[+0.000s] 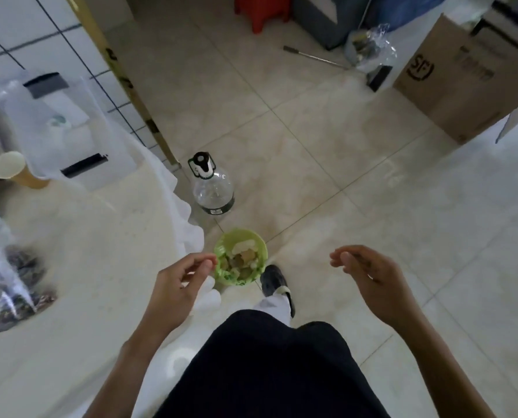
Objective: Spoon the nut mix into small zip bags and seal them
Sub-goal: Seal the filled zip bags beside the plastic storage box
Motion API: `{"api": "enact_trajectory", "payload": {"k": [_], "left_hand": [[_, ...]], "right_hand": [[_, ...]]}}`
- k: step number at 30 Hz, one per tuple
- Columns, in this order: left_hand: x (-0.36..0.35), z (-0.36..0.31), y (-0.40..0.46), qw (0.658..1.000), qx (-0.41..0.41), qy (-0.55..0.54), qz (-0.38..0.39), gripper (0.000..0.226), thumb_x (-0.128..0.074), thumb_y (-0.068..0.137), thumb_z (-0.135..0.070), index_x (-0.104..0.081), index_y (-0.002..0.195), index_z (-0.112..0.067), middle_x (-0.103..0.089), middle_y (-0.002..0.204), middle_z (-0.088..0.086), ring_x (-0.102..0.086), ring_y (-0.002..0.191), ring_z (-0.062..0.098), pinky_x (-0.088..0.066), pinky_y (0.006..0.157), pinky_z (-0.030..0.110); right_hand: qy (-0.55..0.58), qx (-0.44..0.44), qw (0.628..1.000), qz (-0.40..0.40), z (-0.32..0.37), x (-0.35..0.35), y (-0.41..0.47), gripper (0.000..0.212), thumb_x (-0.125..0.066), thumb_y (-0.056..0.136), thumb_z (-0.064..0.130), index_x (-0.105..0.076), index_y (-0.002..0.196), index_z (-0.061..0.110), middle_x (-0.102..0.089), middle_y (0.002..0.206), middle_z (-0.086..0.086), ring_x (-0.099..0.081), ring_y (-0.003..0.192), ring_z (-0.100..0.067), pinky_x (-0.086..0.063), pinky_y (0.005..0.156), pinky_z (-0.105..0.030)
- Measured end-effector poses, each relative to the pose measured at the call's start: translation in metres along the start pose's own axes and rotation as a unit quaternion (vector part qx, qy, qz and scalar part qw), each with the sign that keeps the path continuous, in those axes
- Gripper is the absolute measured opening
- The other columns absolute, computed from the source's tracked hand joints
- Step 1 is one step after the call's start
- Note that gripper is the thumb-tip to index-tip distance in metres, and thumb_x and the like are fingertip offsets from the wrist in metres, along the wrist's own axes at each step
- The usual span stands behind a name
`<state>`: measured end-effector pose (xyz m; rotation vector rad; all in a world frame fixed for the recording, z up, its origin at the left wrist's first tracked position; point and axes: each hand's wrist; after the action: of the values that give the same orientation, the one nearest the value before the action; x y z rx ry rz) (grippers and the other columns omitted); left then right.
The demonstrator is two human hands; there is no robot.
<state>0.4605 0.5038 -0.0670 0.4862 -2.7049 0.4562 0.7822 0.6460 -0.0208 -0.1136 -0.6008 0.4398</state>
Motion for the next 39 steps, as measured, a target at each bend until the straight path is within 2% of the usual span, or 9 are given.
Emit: {"api": "enact_trajectory", "payload": {"k": [5,10,16,21,25,30,34,37,39], "left_hand": [[-0.012,-0.027,0.071,0.999,0.022,-0.021,-0.044,0.019,-0.063,0.102,-0.018,-0.075,0.106,-0.032,-0.077,0.100,-0.019,-0.072,0.099,0.001,-0.049,0.080,0.007],[0.004,-0.037,0.103,0.990,0.071,-0.035,-0.113,0.018,-0.064,0.101,-0.021,-0.076,0.106,-0.033,-0.077,0.103,-0.019,-0.072,0.098,0.002,-0.049,0.079,0.007],[0.014,-0.033,0.125,0.948,0.151,-0.061,-0.273,0.022,-0.061,0.102,-0.018,-0.076,0.104,-0.032,-0.077,0.101,-0.018,-0.071,0.097,0.000,-0.050,0.081,0.010],[0.014,-0.039,0.181,0.889,0.215,-0.088,-0.395,0.018,-0.063,0.101,-0.017,-0.077,0.103,-0.029,-0.076,0.100,-0.022,-0.071,0.092,-0.002,-0.050,0.071,0.007],[0.013,-0.062,0.231,0.825,0.267,-0.109,-0.487,0.013,-0.067,0.097,-0.021,-0.077,0.102,-0.027,-0.075,0.100,-0.027,-0.071,0.092,-0.005,-0.049,0.076,0.005],[0.002,-0.091,0.272,0.722,0.307,-0.146,-0.603,0.017,-0.064,0.091,-0.033,-0.077,0.101,-0.029,-0.077,0.099,-0.022,-0.073,0.091,-0.003,-0.052,0.078,0.008],[-0.024,-0.112,0.293,0.635,0.322,-0.167,-0.682,0.017,-0.065,0.091,-0.028,-0.077,0.102,-0.028,-0.079,0.098,-0.016,-0.075,0.090,0.001,-0.056,0.077,0.011],[-0.040,-0.124,0.309,0.600,0.324,-0.190,-0.707,0.016,-0.065,0.092,-0.022,-0.078,0.102,-0.027,-0.080,0.097,-0.014,-0.076,0.089,0.005,-0.056,0.076,0.012],[-0.049,-0.132,0.318,0.584,0.332,-0.203,-0.713,0.017,-0.065,0.091,-0.025,-0.078,0.102,-0.027,-0.080,0.098,-0.014,-0.076,0.090,0.005,-0.057,0.078,0.014]], "right_hand": [[0.005,0.048,0.997,0.051,0.019,0.027,0.115,0.020,-0.057,0.103,0.016,-0.072,0.102,0.030,-0.076,0.097,0.016,-0.072,0.098,-0.007,-0.057,0.086,-0.028],[0.024,0.080,0.985,0.148,0.053,0.019,0.221,0.017,-0.056,0.103,0.022,-0.073,0.100,0.023,-0.077,0.097,0.007,-0.073,0.096,-0.008,-0.057,0.086,-0.023],[0.007,0.135,0.947,0.292,0.120,-0.031,0.355,0.023,-0.058,0.097,0.032,-0.074,0.104,0.018,-0.079,0.098,0.006,-0.075,0.095,-0.010,-0.058,0.085,-0.021],[-0.035,0.175,0.887,0.426,0.186,-0.100,0.468,0.016,-0.061,0.099,0.029,-0.074,0.101,0.021,-0.079,0.097,0.008,-0.075,0.096,-0.008,-0.058,0.088,-0.021],[-0.112,0.227,0.796,0.550,0.255,-0.164,0.546,0.012,-0.062,0.102,0.025,-0.074,0.102,0.028,-0.078,0.097,0.014,-0.073,0.095,0.000,-0.053,0.083,-0.012],[-0.180,0.269,0.693,0.644,0.340,-0.270,0.598,0.016,-0.068,0.096,0.044,-0.070,0.107,0.033,-0.077,0.101,0.011,-0.071,0.096,0.001,-0.053,0.082,-0.012],[-0.197,0.118,0.679,0.697,0.368,-0.347,0.585,0.052,-0.069,0.091,0.057,-0.061,0.120,0.014,-0.076,0.109,-0.005,-0.079,0.089,-0.020,-0.063,0.087,-0.047],[-0.236,0.034,0.658,0.714,0.367,-0.378,0.556,0.057,-0.067,0.090,0.064,-0.056,0.121,0.017,-0.072,0.114,-0.015,-0.079,0.086,-0.029,-0.065,0.076,-0.044],[-0.257,0.014,0.671,0.695,0.354,-0.388,0.537,0.052,-0.063,0.095,0.056,-0.055,0.125,0.015,-0.071,0.111,-0.017,-0.079,0.085,-0.032,-0.066,0.069,-0.042]]}}
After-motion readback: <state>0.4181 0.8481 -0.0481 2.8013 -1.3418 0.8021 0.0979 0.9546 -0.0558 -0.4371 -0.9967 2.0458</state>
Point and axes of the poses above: each hand's wrist, its own y-axis towards the middle knuckle, its own x-axis out of the back of the hand, z = x × y
